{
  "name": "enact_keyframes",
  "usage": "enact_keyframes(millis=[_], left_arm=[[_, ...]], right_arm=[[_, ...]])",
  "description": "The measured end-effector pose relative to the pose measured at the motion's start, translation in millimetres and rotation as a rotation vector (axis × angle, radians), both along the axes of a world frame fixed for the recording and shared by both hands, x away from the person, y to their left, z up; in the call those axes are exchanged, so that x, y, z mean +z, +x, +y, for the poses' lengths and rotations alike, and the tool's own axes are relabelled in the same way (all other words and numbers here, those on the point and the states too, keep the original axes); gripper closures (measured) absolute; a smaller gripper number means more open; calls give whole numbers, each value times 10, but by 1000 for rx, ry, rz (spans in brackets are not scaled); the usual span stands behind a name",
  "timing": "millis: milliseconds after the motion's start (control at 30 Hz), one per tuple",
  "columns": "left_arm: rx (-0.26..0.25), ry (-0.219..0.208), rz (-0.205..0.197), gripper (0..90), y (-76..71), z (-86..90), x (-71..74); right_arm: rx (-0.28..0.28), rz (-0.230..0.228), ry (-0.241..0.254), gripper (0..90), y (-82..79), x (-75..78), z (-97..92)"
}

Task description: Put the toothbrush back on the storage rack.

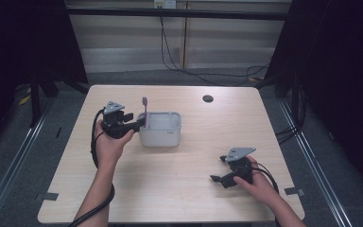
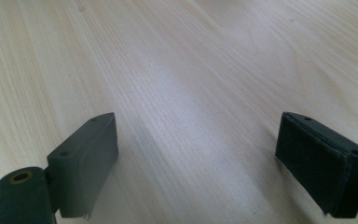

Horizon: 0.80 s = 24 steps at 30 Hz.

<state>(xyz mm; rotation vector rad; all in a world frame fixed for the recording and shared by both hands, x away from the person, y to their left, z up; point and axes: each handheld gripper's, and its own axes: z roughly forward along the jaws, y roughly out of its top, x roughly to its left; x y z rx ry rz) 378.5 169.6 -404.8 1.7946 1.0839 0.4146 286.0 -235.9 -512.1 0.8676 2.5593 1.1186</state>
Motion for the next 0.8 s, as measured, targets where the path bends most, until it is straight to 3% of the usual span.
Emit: enact_keyframes(millis=[333,467,567,800], left_arm=[[-25,2,2,392,-49,50,28],[-53,26,7,391,-78,86,38],[-48,2,13,382,-94,112,35],[-49,5,15,324,-129,204,24]], right_arm=[[0,0,0,124,1,0,-1],[1,-1,0,124,2,0,0],[1,-1,0,124,1,0,0],[0,0,0,124,1,0,0]])
